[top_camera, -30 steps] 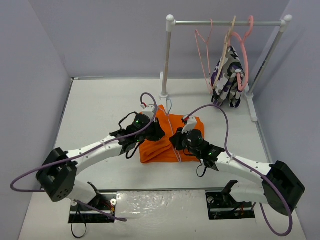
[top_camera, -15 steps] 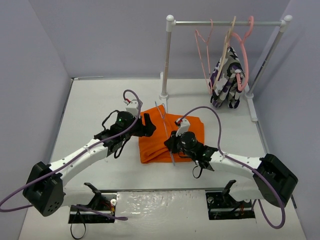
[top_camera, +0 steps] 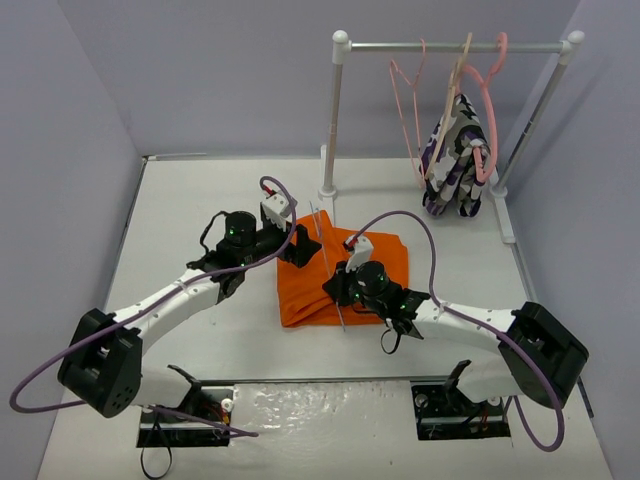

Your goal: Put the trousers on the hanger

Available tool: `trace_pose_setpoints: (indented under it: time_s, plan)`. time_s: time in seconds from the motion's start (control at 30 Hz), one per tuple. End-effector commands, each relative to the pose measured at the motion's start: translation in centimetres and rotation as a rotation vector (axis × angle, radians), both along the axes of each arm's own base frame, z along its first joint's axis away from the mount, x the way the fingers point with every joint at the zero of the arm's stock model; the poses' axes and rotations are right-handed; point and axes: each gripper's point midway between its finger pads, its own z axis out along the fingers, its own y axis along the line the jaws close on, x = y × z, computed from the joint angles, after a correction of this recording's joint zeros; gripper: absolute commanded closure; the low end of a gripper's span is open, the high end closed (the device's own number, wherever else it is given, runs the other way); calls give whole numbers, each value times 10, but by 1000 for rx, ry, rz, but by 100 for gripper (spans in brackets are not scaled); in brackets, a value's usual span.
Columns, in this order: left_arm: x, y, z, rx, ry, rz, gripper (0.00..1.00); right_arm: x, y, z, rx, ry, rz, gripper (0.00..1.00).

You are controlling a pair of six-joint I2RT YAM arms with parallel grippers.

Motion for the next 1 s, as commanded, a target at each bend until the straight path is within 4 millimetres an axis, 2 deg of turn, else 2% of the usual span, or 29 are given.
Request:
trace_pose_setpoints:
  time_s: [0.0,0.2,0.4,0.9,0.97]
  plan:
    - [5,-23,52,-68,-235,-213,19,9,21,34,78,-75,38,100]
    - [24,-29,44,-49,-224,-253,21,8,24,33,75,-67,55,100]
    - [36,-32,50,-66,-260,-253,24,7,23,30,70,-62,55,100]
    - [37,-38,32,-68,-231,-282,51,10,23,31,66,-66,46,100]
    - [38,-38,33,-70,-237,-276,58,10,23,31,63,-68,46,100]
